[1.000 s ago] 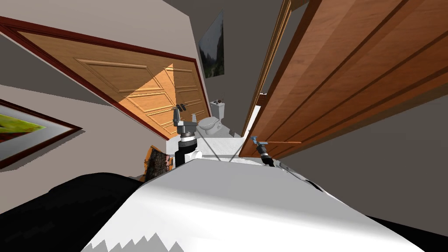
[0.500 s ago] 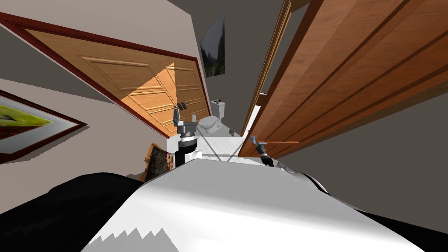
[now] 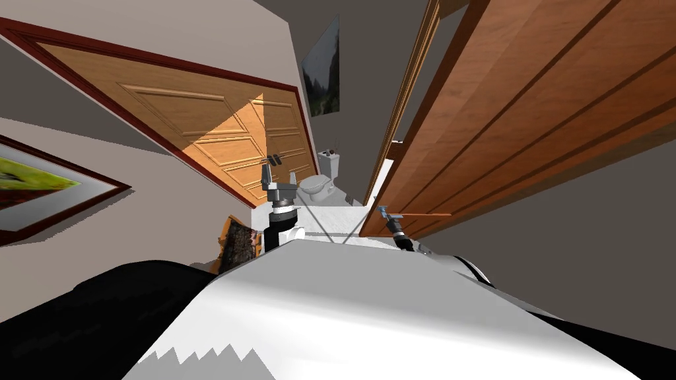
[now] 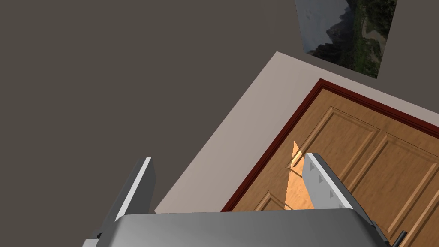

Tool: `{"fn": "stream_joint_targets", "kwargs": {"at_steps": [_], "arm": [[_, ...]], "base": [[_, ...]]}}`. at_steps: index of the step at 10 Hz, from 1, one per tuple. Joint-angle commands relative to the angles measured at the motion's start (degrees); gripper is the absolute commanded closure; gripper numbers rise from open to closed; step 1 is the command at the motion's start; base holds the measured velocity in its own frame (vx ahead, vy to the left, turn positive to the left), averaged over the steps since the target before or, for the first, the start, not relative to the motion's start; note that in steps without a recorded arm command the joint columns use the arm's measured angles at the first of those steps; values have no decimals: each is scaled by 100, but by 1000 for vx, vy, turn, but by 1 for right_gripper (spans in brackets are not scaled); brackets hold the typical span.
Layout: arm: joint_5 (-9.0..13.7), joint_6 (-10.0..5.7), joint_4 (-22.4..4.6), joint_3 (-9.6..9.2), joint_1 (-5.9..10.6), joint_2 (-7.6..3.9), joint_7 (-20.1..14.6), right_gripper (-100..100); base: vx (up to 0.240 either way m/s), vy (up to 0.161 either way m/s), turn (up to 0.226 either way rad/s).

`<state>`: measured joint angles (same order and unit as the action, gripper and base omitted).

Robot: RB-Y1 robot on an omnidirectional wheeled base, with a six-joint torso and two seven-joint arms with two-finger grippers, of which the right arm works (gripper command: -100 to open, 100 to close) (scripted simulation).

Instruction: Pull the door open

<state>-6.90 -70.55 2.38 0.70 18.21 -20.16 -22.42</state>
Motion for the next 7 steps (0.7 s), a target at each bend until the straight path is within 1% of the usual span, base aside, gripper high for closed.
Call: {"fn": "stream_joint_targets", "kwargs": {"at_steps": [1, 2, 3, 4, 5, 6, 7], "arm": [[8, 286, 286, 7, -286, 38, -31, 100], [8, 346, 267, 7, -307, 38, -31, 100], [17, 38, 156, 32, -222, -61, -71, 100], [15, -4, 166, 35, -255, -83, -88, 100], [15, -4, 128, 35, -255, -83, -88, 100], [11, -103, 184, 41, -333, -136, -127, 100], [6, -213, 199, 49, -419, -194, -170, 100]], "base": [[14, 9, -13], [1, 7, -14], [-72, -4, 196], [-124, -39, 183], [-85, -31, 59], [-95, -37, 138], [-146, -48, 221]]}}
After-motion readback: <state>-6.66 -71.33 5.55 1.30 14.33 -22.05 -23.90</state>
